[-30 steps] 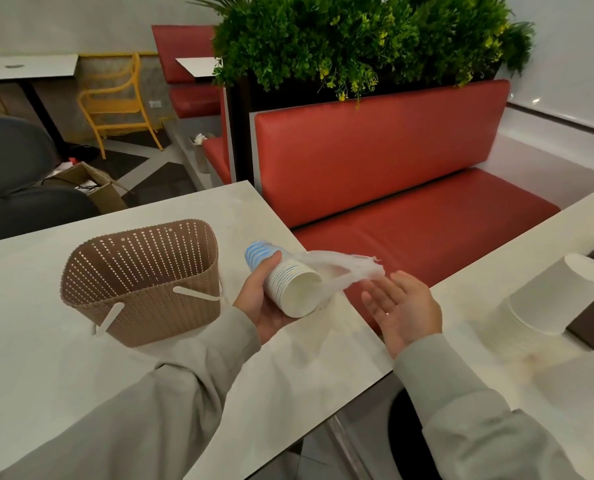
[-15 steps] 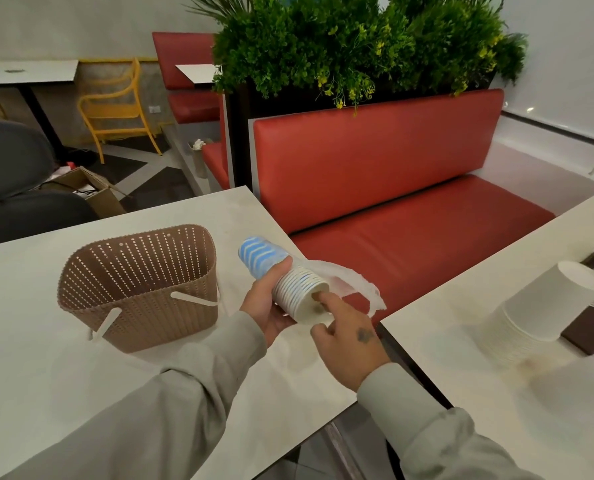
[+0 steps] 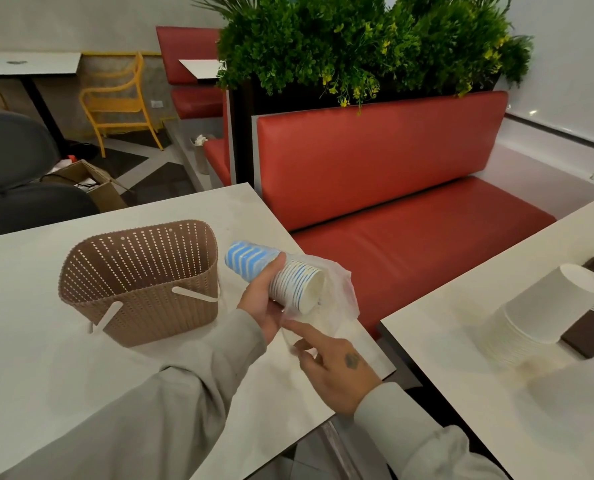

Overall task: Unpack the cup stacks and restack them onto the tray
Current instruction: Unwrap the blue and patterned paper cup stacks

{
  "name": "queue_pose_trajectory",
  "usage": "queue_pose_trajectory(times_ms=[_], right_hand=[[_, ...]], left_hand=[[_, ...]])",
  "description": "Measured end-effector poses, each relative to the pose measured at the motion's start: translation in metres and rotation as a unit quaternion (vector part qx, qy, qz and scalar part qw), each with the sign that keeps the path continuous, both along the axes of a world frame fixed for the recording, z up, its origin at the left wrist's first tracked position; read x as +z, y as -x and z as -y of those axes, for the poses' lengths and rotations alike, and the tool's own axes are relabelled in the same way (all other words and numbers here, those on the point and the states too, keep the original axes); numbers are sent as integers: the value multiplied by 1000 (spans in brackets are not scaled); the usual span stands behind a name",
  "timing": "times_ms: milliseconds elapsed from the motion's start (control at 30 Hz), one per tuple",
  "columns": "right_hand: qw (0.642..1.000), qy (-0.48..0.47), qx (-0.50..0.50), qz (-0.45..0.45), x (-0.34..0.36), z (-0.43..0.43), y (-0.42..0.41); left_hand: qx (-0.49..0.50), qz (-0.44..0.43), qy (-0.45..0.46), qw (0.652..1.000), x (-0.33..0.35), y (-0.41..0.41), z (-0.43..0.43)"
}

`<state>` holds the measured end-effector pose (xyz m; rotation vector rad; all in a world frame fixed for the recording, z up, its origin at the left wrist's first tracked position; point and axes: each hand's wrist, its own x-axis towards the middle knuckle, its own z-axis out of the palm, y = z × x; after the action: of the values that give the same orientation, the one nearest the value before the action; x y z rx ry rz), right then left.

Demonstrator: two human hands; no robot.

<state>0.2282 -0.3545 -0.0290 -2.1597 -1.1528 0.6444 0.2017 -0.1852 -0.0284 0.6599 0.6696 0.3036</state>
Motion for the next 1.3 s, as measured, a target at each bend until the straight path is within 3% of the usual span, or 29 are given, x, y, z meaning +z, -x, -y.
queue_pose_trajectory(times_ms=[200,267,367,433,500,600,700,767,867,967,1033,1100,1200,1300], right_hand=[[991,120,51,-32,4,0,-3],[989,140,16,-54,2,4,-9],[974,15,-118,-195,0,10,-20],[923,-96,-219,-300,3,13,-30],[888,-149,-255,-352,10,16,-37],[863,-169,-267,-393,17,13,-42],[854,-131,-295,-409,16,4,-51],[825,-130,-335,-436,17,3,-55],[808,-164,-358,-438,19,10,-54],[765,-217,-426,-432,18,10,-52],[777,-235,-472,-343,15,9,-46],[818,-263,-457,-230,14,9,-33],[912,-235,-310,-127,13,3,-13],[964,-121,-204,-124,17,-9,-4]], left_hand=[[-33,-22,-18,999,1,2,2],[-62,-49,-43,996,-2,4,2],[-89,-70,-43,993,-5,6,0],[-100,-71,-24,992,-5,8,-2],[-125,-70,-16,990,-5,10,-3],[-155,-54,-9,986,-4,12,-1],[-174,-30,-27,984,0,11,3],[-183,-20,-44,982,2,11,2],[-183,-12,-77,980,1,10,-3],[-138,16,-107,984,-4,8,-9],[-96,28,-116,988,-5,8,-14],[-62,32,-134,989,-5,8,-18],[-13,27,-166,986,-3,8,-18],[11,30,-192,981,3,9,-15]])
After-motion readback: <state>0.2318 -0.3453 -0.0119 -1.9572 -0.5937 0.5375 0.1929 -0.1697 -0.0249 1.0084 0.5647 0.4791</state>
